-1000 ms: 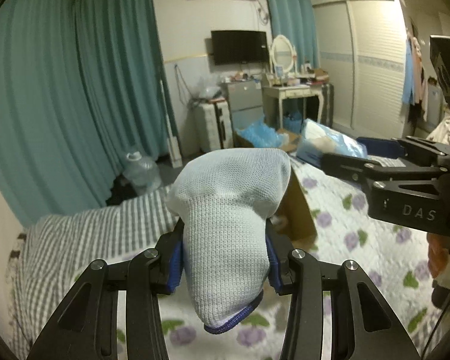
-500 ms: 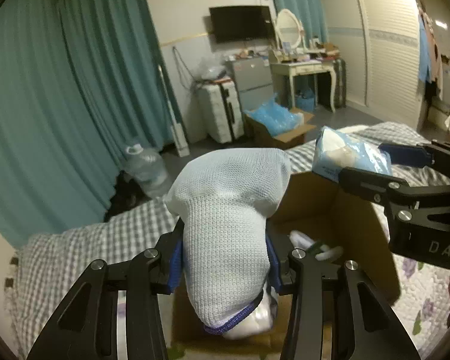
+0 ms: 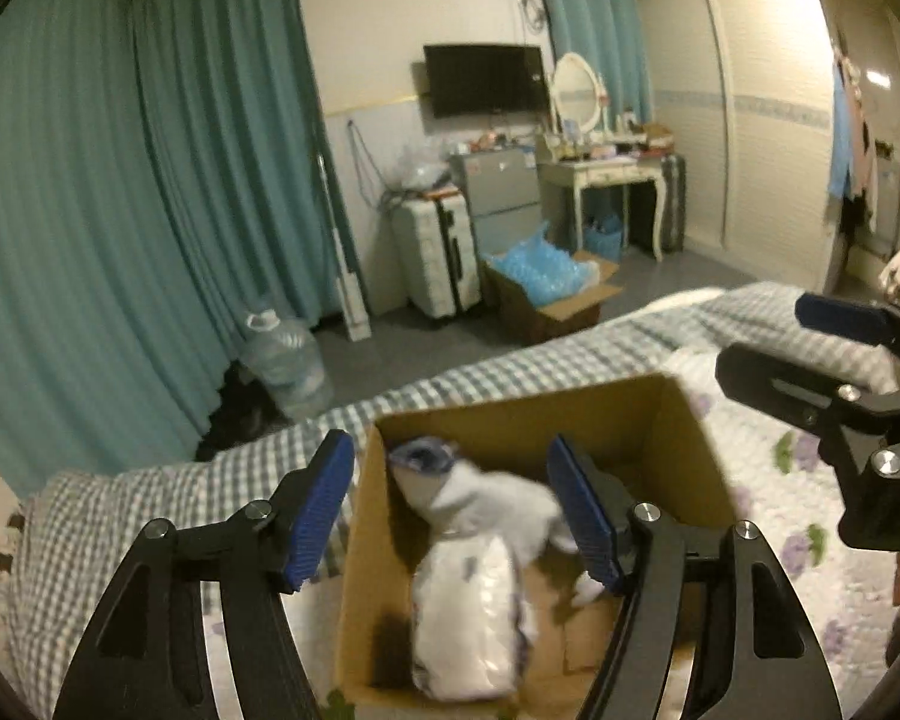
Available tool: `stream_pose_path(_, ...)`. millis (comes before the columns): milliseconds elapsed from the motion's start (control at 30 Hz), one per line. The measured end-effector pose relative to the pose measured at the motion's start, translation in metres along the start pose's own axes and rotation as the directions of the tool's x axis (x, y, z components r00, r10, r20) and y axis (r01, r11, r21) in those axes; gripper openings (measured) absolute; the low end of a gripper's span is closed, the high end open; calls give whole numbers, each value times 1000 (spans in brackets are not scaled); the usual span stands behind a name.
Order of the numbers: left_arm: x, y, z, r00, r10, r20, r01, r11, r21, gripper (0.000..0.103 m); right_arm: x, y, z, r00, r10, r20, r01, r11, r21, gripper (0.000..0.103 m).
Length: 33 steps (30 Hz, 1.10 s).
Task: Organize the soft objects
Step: 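Lower the sock and blue tissue pack into the box and open both tools, then move both tools back to the remaining items beside the box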
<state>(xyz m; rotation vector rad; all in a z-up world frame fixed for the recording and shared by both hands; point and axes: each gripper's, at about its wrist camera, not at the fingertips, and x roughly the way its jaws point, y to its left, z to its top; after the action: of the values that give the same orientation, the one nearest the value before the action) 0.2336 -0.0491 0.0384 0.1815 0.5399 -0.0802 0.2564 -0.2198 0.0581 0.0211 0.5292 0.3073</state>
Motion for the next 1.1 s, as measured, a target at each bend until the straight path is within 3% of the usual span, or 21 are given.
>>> stream_pose_path(167,-75,2,18,995,-25,95,26,1000,-11,69,-63,11,14,999,-24,47,26,999,-43,95)
stream_pose_path(267,-118,3,30,987,-19,162,23,999,-24,81,-109,23,28,996,-47,79,54,995,-81,96)
stream_pose_path(333,-150,7,41,976,3,216,8,999,-50,81,-138,30,38,993,-49,109,60,993,-98,96)
stream_pose_path(467,-194,16,50,973,22,231,2,995,-101,82,-191,42,56,986,-56,158,74,992,-106,101)
stream_pose_path(633,-234,24,40,976,103,190,-77,987,-141,82,-249,58,61,979,-72,191,98,987,-125,102)
stream_pose_path(800,-240,31,1,983,150,106,-130,976,-174,82,-262,67,35,988,-42,146,63,987,-146,102)
stream_pose_path(933,-222,31,-40,991,133,31,-124,971,-203,82,-247,73,-8,994,-32,100,48,985,-164,102)
stream_pose_path(1100,-177,19,-93,988,121,-91,-139,963,-231,81,-188,77,-76,1000,-19,1,19,985,-171,102)
